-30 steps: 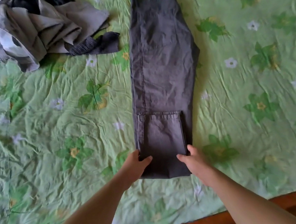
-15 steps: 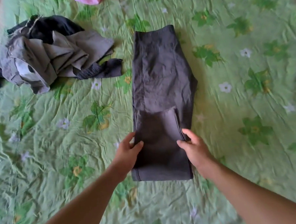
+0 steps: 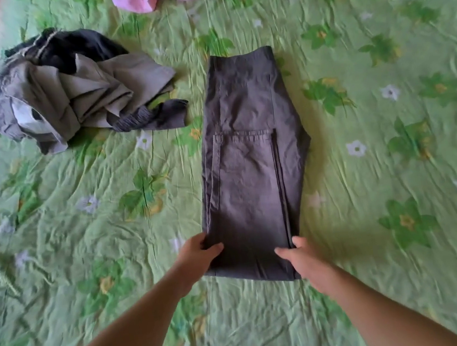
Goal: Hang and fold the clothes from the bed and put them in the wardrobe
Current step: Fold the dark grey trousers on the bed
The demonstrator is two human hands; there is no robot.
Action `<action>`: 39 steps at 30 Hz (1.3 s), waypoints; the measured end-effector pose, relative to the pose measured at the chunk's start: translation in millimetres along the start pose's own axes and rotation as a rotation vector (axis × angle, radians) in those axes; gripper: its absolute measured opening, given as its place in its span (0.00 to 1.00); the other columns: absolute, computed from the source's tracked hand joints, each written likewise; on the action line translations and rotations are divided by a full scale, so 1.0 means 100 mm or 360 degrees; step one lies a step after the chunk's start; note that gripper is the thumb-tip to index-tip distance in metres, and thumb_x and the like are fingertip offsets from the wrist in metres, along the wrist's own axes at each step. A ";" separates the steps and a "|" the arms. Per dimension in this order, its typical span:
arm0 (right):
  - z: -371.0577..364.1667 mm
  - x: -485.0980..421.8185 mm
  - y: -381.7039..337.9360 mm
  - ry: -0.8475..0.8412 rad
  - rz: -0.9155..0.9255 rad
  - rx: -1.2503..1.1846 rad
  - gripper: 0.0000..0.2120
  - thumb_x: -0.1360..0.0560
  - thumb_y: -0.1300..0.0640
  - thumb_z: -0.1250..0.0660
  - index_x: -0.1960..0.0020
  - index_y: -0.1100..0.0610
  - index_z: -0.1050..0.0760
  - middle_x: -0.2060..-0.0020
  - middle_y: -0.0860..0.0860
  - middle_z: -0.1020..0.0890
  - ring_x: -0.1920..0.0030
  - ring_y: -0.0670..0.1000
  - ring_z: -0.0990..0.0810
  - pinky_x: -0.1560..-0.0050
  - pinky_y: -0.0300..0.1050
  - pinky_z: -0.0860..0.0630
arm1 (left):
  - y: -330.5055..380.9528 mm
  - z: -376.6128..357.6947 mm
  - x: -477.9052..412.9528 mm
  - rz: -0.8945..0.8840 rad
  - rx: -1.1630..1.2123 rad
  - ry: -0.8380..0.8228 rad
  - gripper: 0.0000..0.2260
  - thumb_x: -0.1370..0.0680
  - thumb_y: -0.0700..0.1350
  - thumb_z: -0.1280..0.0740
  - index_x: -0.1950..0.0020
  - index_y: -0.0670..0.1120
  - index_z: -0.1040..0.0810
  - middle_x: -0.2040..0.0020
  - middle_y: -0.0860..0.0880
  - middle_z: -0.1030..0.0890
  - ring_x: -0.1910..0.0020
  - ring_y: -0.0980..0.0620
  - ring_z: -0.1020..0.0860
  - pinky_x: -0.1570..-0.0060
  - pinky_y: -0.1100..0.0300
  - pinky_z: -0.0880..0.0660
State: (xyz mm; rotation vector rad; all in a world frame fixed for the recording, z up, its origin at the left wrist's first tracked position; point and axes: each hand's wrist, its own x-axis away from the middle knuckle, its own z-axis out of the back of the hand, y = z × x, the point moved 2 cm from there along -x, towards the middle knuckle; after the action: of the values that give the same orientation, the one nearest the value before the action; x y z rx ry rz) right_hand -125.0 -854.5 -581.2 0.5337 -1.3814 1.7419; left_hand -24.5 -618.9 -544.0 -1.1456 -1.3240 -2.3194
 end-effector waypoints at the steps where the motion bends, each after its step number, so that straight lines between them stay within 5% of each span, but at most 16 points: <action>1: 0.00 0.01 0.04 0.0039 0.0011 -0.0016 0.06 0.25 0.59 0.26 0.57 0.58 0.22 0.54 0.55 0.16 0.54 0.53 0.18 0.44 0.53 0.23 | -0.01 -0.01 0.02 -0.0038 0.0072 0.0026 0.05 0.24 0.42 0.27 0.49 0.45 0.17 0.55 0.45 0.14 0.53 0.46 0.16 0.46 0.43 0.20; 5: 0.00 0.07 0.05 0.0070 0.0107 0.0099 0.13 0.23 0.58 0.29 0.47 0.68 0.23 0.50 0.62 0.17 0.47 0.62 0.19 0.43 0.56 0.24 | -0.02 -0.04 0.11 -0.0150 -0.0010 0.0043 0.06 0.22 0.44 0.30 0.47 0.43 0.18 0.54 0.44 0.14 0.51 0.42 0.16 0.47 0.44 0.20; 9: -0.05 0.14 0.13 0.0000 0.0161 0.0362 0.09 0.22 0.56 0.31 0.53 0.62 0.24 0.55 0.58 0.17 0.51 0.59 0.19 0.46 0.53 0.23 | -0.17 -0.08 0.16 -0.0088 -0.0575 0.0061 0.11 0.20 0.47 0.33 0.39 0.45 0.22 0.49 0.45 0.17 0.50 0.44 0.19 0.48 0.51 0.22; 12: -0.06 0.24 0.35 -0.0058 0.0058 0.0457 0.09 0.21 0.54 0.32 0.48 0.61 0.22 0.51 0.55 0.16 0.48 0.58 0.19 0.46 0.49 0.24 | -0.36 -0.15 0.29 0.0044 -0.0462 -0.0006 0.10 0.20 0.45 0.32 0.40 0.46 0.22 0.50 0.45 0.16 0.51 0.45 0.18 0.49 0.49 0.20; 16: -0.07 0.45 0.73 -0.0189 -0.0166 0.0288 0.12 0.22 0.55 0.30 0.40 0.55 0.23 0.40 0.50 0.19 0.40 0.52 0.21 0.40 0.45 0.26 | -0.71 -0.25 0.52 0.0224 -0.0203 -0.0139 0.09 0.21 0.44 0.30 0.41 0.47 0.21 0.51 0.48 0.16 0.52 0.50 0.17 0.57 0.58 0.20; 20: -0.09 0.47 0.82 -0.0174 -0.0249 0.0151 0.04 0.24 0.56 0.27 0.51 0.56 0.19 0.53 0.50 0.14 0.47 0.54 0.16 0.50 0.47 0.22 | -0.78 -0.31 0.56 0.0312 0.0002 -0.0114 0.02 0.21 0.47 0.30 0.51 0.50 0.19 0.59 0.53 0.15 0.62 0.59 0.17 0.69 0.64 0.23; 23: -0.06 0.37 0.59 -0.0153 -0.0210 0.0030 0.07 0.27 0.54 0.25 0.56 0.57 0.18 0.61 0.49 0.13 0.55 0.53 0.14 0.60 0.45 0.21 | -0.60 -0.24 0.39 0.0234 0.0031 -0.0045 0.07 0.20 0.48 0.31 0.55 0.47 0.18 0.64 0.53 0.18 0.67 0.56 0.21 0.64 0.63 0.26; 27: 0.01 0.11 0.09 -0.0056 0.0028 -0.0097 0.08 0.25 0.55 0.26 0.50 0.59 0.17 0.55 0.52 0.13 0.50 0.54 0.15 0.46 0.50 0.20 | -0.16 -0.13 0.11 0.0004 0.0065 0.0175 0.05 0.21 0.45 0.30 0.47 0.52 0.24 0.56 0.49 0.18 0.68 0.54 0.23 0.68 0.61 0.27; 29: 0.02 -0.04 -0.20 0.0082 0.0143 -0.0054 0.09 0.24 0.56 0.27 0.46 0.57 0.22 0.54 0.50 0.16 0.53 0.49 0.17 0.49 0.40 0.21 | 0.08 -0.13 -0.04 -0.0132 0.0145 0.0246 0.16 0.21 0.40 0.32 0.41 0.57 0.29 0.55 0.51 0.20 0.72 0.57 0.25 0.76 0.63 0.30; 31: 0.02 -0.15 -0.47 0.0195 0.0215 0.0017 0.14 0.23 0.57 0.28 0.39 0.53 0.26 0.57 0.47 0.20 0.58 0.47 0.20 0.56 0.38 0.26 | 0.31 -0.14 -0.18 -0.0274 0.0089 0.0211 0.22 0.22 0.33 0.35 0.40 0.60 0.30 0.50 0.49 0.20 0.67 0.55 0.24 0.75 0.62 0.28; 34: 0.08 -0.28 -0.78 0.0219 0.0323 0.0158 0.15 0.23 0.59 0.29 0.37 0.56 0.24 0.55 0.52 0.17 0.55 0.54 0.19 0.53 0.46 0.25 | 0.57 -0.10 -0.33 -0.0372 -0.0087 0.0215 0.23 0.24 0.29 0.39 0.48 0.59 0.22 0.51 0.47 0.19 0.69 0.56 0.24 0.73 0.61 0.27; 36: 0.19 -0.36 -1.05 0.0299 0.0406 0.0077 0.17 0.23 0.58 0.29 0.35 0.55 0.24 0.51 0.51 0.20 0.51 0.51 0.22 0.52 0.42 0.31 | 0.84 0.00 -0.42 -0.0417 -0.0049 0.0279 0.23 0.23 0.30 0.38 0.50 0.61 0.21 0.56 0.47 0.18 0.75 0.59 0.26 0.75 0.63 0.29; 39: 0.39 -0.54 -1.60 0.0382 0.0543 -0.0077 0.19 0.23 0.56 0.28 0.33 0.54 0.24 0.52 0.47 0.23 0.50 0.50 0.24 0.51 0.38 0.33 | 1.37 0.21 -0.62 -0.0556 0.0173 0.0339 0.24 0.23 0.30 0.36 0.40 0.60 0.23 0.51 0.49 0.18 0.70 0.61 0.22 0.72 0.64 0.25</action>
State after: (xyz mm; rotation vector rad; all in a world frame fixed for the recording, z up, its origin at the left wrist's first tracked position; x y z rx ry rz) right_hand 29.1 -901.2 -516.4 0.0567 -1.3953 1.9611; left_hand 101.3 -688.9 -497.2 -0.6536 -1.6497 -2.4791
